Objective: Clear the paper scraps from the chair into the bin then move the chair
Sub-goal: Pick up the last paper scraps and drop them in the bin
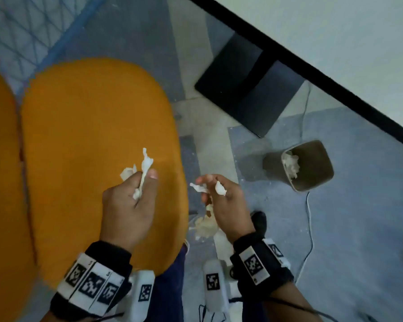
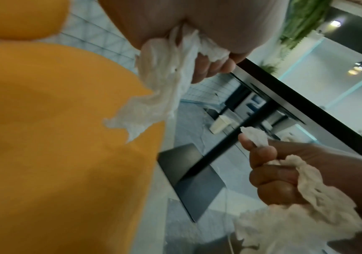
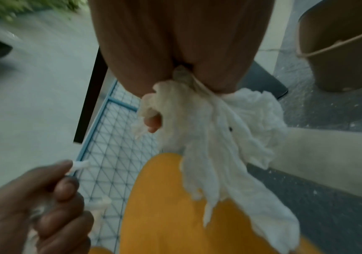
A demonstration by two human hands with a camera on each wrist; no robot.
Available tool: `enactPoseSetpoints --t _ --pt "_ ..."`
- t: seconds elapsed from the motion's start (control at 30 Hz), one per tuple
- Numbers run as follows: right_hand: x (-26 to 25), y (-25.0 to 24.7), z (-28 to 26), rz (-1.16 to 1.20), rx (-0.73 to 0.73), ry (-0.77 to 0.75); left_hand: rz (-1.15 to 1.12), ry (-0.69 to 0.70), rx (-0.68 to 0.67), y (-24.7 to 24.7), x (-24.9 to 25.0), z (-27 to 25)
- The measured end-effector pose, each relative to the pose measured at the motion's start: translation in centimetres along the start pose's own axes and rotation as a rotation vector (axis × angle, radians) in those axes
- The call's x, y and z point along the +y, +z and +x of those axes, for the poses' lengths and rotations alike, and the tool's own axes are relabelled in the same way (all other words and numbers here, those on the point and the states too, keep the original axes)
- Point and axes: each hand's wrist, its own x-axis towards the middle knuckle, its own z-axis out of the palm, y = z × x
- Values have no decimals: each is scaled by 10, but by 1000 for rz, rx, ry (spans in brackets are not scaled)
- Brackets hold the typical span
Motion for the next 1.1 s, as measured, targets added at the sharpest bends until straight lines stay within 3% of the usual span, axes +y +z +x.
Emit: enactPoseSetpoints --t 0.23,0.4,0.63,0.87,1.1 --pt "50 -147 -23 52 318 -14 75 259 -309 160 86 -12" --pt "101 -242 -19 89 489 49 205 327 -540 280 122 -20" --pt "146 -352 14 207 469 154 459 313 -752 427 121 -3" --pt "156 -421 79 179 471 143 535 313 -905 524 113 40" --pt "192 -432 152 203 610 164 639 361 -914 593 86 70"
